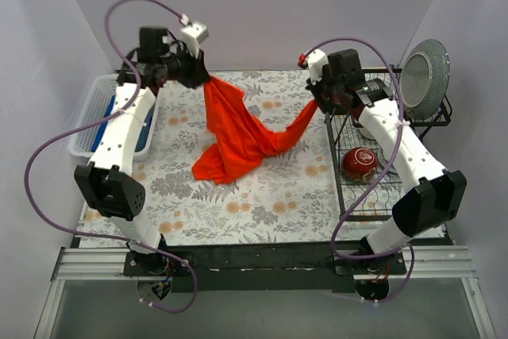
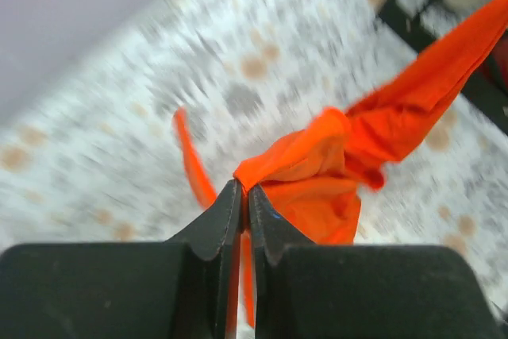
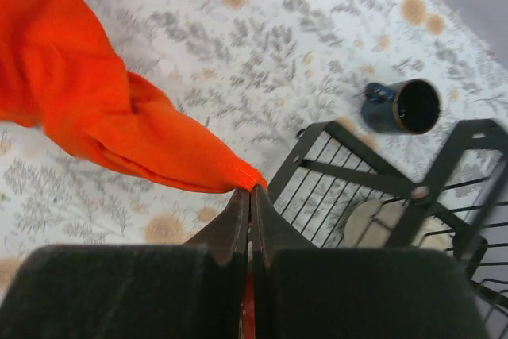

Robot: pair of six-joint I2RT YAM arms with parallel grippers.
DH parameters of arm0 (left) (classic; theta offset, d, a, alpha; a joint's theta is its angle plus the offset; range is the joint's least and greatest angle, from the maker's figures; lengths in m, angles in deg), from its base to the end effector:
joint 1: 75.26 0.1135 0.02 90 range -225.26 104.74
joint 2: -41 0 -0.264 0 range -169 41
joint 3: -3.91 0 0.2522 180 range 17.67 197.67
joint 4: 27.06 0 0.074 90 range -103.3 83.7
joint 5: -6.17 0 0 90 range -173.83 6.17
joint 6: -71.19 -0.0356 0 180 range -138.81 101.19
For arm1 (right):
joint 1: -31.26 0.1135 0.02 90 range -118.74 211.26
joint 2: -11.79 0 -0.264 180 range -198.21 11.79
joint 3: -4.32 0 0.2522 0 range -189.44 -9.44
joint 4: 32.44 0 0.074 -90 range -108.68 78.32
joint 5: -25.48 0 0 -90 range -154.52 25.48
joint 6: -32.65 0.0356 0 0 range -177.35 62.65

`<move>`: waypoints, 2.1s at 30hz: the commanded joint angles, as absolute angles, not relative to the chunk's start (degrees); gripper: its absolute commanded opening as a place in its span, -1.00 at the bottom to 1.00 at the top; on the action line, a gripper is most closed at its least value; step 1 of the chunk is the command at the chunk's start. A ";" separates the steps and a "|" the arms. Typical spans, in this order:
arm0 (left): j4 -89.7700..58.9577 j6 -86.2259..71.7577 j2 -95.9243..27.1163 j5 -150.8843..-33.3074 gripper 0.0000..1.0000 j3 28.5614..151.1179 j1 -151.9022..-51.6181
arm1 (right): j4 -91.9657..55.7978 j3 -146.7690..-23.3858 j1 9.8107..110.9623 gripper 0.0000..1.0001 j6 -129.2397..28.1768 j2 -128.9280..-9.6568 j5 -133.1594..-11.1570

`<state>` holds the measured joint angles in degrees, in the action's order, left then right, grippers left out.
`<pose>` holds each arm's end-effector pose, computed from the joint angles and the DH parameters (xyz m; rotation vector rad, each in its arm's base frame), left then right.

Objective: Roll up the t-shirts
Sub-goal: Flatten out the T-shirt at the center of the board.

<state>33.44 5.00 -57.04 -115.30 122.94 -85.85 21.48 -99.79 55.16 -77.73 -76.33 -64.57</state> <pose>0.3631 -0.0868 0.3988 0.0386 2.3084 -0.9351 0.3110 0.1379 0.3795 -0.8420 2.0682 0.0345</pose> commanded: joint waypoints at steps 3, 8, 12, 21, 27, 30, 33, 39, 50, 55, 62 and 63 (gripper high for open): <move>34.24 -2.97 -53.12 -108.19 -1.00 147.02 -85.19 | 15.87 -113.93 51.56 -0.97 -71.41 -79.43 -63.90; 38.28 -7.56 -47.87 -110.46 -1.00 147.50 -85.19 | 16.12 -120.00 50.86 -0.97 -70.97 -83.91 -63.90; 42.76 -6.69 -41.27 -114.85 -1.00 139.33 -85.19 | 16.74 -119.22 50.86 -0.97 -70.71 -84.45 -64.08; 57.00 -2.73 -33.10 -128.12 -1.00 121.78 -85.37 | 18.58 -105.10 50.77 -0.97 -72.29 -77.78 -66.80; 59.04 -2.30 -24.93 -136.39 0.03 102.69 -86.16 | 19.20 -97.78 50.86 -0.97 -72.11 -74.17 -68.56; 54.06 -0.37 -23.86 -134.83 0.15 94.68 -86.16 | 19.11 -96.37 50.77 -0.97 -72.02 -73.29 -68.30; 43.27 1.74 -24.56 -126.25 0.23 90.89 -86.16 | 18.94 -95.58 50.68 -0.97 -71.85 -72.85 -67.68; 25.57 8.34 -38.43 -110.13 0.23 92.11 -86.25 | 18.59 -94.52 50.77 -0.97 -71.93 -71.97 -67.68; 19.83 18.98 -67.79 -96.41 0.21 102.83 -86.07 | 18.41 -91.45 50.77 -0.97 -73.43 -68.55 -67.50; 19.74 19.24 -74.03 -96.58 0.19 105.99 -85.98 | 18.32 -90.57 50.68 -0.97 -73.61 -67.93 -68.30; 21.50 17.14 -76.16 -100.26 -1.00 109.95 -85.90 | 17.53 -92.93 50.68 -0.97 -73.87 -70.21 -67.60; 23.07 17.05 -75.37 -101.14 -1.00 110.56 -85.72 | 17.36 -93.46 50.60 -0.97 -74.04 -70.56 -67.42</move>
